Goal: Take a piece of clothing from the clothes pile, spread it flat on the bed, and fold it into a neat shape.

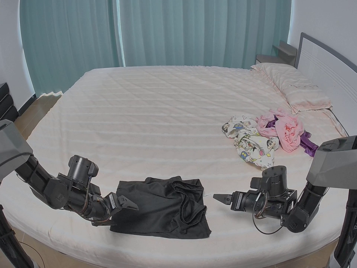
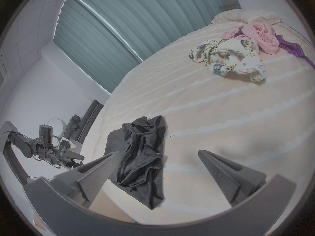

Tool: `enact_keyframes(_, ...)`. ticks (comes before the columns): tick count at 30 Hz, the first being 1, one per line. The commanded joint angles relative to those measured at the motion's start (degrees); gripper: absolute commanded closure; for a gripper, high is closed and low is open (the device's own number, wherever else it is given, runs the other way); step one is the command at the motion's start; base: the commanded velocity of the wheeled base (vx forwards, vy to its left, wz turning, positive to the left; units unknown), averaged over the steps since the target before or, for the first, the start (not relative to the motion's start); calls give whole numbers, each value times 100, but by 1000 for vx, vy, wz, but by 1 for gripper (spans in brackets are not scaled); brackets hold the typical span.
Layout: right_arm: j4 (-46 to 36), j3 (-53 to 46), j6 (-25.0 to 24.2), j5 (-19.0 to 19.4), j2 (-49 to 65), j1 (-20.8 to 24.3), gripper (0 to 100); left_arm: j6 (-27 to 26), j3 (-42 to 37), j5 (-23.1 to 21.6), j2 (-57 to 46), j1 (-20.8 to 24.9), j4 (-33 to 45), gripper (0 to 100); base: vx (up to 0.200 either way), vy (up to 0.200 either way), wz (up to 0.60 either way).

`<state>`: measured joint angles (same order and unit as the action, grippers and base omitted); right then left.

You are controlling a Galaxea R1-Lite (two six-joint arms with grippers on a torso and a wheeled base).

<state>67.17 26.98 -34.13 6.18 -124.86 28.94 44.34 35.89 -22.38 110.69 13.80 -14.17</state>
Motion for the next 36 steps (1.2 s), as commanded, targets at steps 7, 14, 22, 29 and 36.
enact_keyframes(7, -1074, 1117, 408, -776, -417, 850, 0, 5, -108, 15, 155, -123, -271, 0, 0, 200, 0)
enact_keyframes(14, -1479, 1196, 1304, -1110, -557, 938, 0, -4, -117, 76, 181, -106, -262, 0, 0, 57, 0)
enact_keyframes(22, -1611, 1152, 1585, -1383, -584, 885, 100, -13, -117, 76, 207, -88, -271, 0, 0, 0, 0)
enact_keyframes(29, -1593, 853, 1691, -1506, -469, 622, 100, -13, -126, 76, 216, -79, -271, 0, 0, 0, 0)
enact_keyframes(36, -1514, 334, 1568, -1181, -144, -29, 100, -13, -144, 85, 216, -79, -271, 0, 0, 0, 0)
